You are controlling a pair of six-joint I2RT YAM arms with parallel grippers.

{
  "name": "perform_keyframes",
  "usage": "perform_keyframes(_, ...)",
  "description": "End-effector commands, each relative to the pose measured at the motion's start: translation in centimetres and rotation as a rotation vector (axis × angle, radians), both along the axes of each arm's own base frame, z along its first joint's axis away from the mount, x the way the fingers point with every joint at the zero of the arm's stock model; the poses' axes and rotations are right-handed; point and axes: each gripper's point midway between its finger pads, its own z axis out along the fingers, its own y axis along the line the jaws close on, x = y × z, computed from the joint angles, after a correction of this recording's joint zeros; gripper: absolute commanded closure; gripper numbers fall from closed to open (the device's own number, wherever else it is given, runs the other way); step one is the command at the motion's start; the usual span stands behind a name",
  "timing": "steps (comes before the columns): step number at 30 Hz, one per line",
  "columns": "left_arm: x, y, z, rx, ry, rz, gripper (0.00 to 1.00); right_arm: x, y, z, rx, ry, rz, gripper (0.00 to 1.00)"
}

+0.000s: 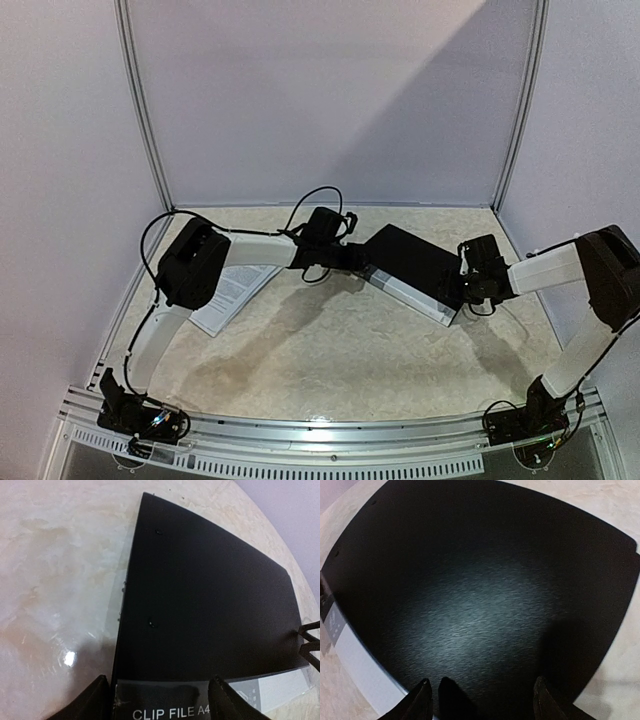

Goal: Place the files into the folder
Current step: Move the folder to the center of the board.

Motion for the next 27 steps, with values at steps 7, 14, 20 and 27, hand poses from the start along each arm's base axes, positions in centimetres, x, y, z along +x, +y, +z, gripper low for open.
perform_keyframes(7,-4.2,4.6,0.1,0.158,0.006,-0.032,0.32,-10.8,8.8,-2.0,0.14,0.044,0.185,0.45)
perform_keyframes(14,-4.7,8.2,-0.7,0.322,-0.016,-0.038,0.31,-16.4,16.2,-1.0,0.322,0.088,0.381,0.49)
perform_keyframes(20,-2.9,11.0,4.1,0.377,-0.109,0.103,0.24,-15.1,17.3,3.3,0.266,-0.02,0.414,0.46)
perform_keyframes(27,-7.0,8.8,11.4,0.387,-0.299,0.041,0.23,-9.8,10.9,7.9,0.017,-0.191,0.257,0.29)
